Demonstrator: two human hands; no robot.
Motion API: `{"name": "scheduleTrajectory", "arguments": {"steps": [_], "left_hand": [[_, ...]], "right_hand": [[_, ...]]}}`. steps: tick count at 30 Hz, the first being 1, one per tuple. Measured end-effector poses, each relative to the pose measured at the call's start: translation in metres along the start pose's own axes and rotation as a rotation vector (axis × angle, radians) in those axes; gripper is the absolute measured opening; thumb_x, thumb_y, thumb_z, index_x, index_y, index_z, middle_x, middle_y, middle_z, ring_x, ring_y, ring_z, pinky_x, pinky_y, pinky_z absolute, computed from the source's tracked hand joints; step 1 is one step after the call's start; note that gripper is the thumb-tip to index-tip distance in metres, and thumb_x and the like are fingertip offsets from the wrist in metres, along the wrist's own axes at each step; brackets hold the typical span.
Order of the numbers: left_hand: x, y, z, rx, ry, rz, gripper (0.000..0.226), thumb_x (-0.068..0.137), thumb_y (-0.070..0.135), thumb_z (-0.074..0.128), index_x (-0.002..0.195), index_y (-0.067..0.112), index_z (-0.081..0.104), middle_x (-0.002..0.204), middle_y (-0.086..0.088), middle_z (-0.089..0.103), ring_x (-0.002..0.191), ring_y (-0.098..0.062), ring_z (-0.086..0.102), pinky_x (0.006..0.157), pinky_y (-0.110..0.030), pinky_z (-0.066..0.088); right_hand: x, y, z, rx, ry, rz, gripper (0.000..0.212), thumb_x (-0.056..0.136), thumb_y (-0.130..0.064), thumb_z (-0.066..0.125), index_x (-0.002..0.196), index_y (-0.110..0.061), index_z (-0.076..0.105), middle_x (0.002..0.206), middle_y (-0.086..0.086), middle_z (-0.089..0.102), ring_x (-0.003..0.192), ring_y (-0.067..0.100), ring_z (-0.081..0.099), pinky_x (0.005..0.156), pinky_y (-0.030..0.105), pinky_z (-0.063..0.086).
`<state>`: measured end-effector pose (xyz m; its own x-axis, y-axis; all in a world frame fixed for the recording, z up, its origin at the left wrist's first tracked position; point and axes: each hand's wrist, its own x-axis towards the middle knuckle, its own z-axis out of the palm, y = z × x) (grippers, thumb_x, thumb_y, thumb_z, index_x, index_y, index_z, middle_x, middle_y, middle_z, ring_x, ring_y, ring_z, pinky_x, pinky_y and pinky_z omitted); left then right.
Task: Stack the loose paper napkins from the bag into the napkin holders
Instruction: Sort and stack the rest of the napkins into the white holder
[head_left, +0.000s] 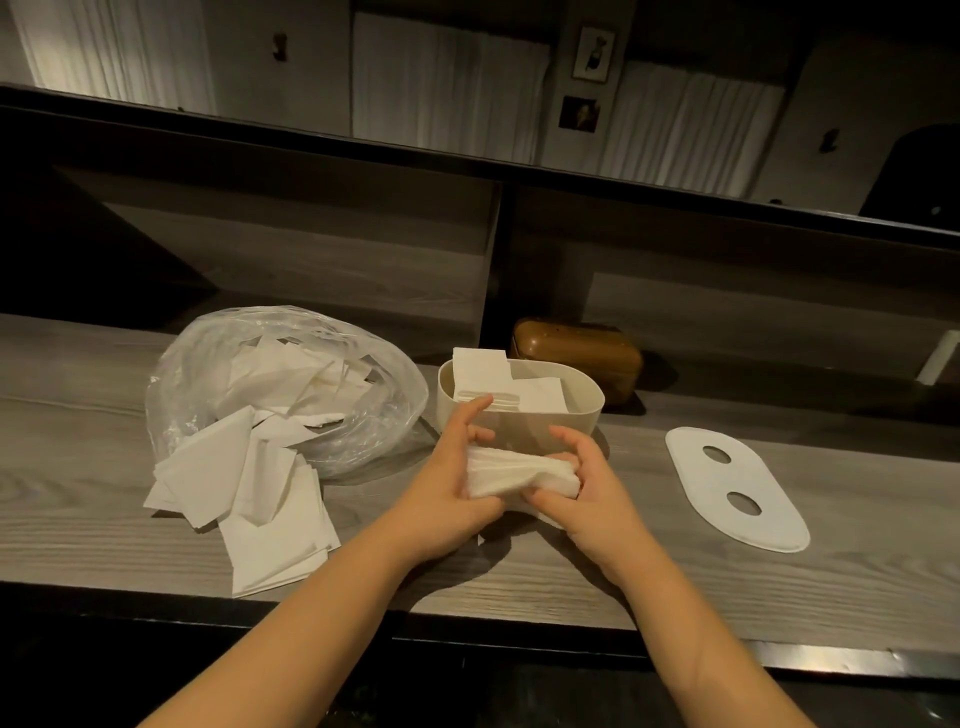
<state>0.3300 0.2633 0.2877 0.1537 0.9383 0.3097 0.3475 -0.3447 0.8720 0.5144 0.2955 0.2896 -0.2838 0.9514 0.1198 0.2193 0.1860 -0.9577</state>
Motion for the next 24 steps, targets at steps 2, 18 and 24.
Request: {"name": "scheduleTrajectory", "arguments": {"steps": [2,18,24], "left_hand": [[0.0002,0.0003,0.0006,-0.019,0.084,-0.016,0.080,0.088,0.002,0.064,0.141,0.047,0.023,0.123,0.009,0.051,0.099,-0.002,0.058,0.081,-0.015,0.052],[-0.0019,0.0010,-0.0051,-0.057,-0.005,-0.108,0.088,0.090,-0.004,0.054,0.143,0.052,0.012,0.133,0.008,0.047,0.110,-0.011,0.058,0.088,-0.026,0.056],[-0.0027,0.0061,-0.0023,0.051,-0.135,-0.019,0.099,0.082,0.014,0.066,0.134,0.070,0.004,0.149,0.008,0.022,0.132,-0.014,0.037,0.108,-0.029,0.041]], "right_hand": [[0.0006,-0.0006,0.0009,0.049,0.080,-0.032,0.044,0.088,-0.004,0.068,0.120,-0.030,0.052,0.119,-0.002,0.058,0.107,0.016,0.060,0.076,0.027,0.059],[0.0019,0.0029,-0.0018,-0.002,0.065,-0.011,0.049,0.081,-0.006,0.076,0.118,-0.027,0.050,0.119,-0.003,0.056,0.112,0.017,0.057,0.084,0.032,0.059],[0.0039,0.0030,-0.0026,-0.017,-0.041,0.010,0.081,0.074,-0.009,0.083,0.136,-0.036,0.038,0.133,-0.007,0.045,0.120,0.016,0.050,0.098,0.040,0.053]]}}
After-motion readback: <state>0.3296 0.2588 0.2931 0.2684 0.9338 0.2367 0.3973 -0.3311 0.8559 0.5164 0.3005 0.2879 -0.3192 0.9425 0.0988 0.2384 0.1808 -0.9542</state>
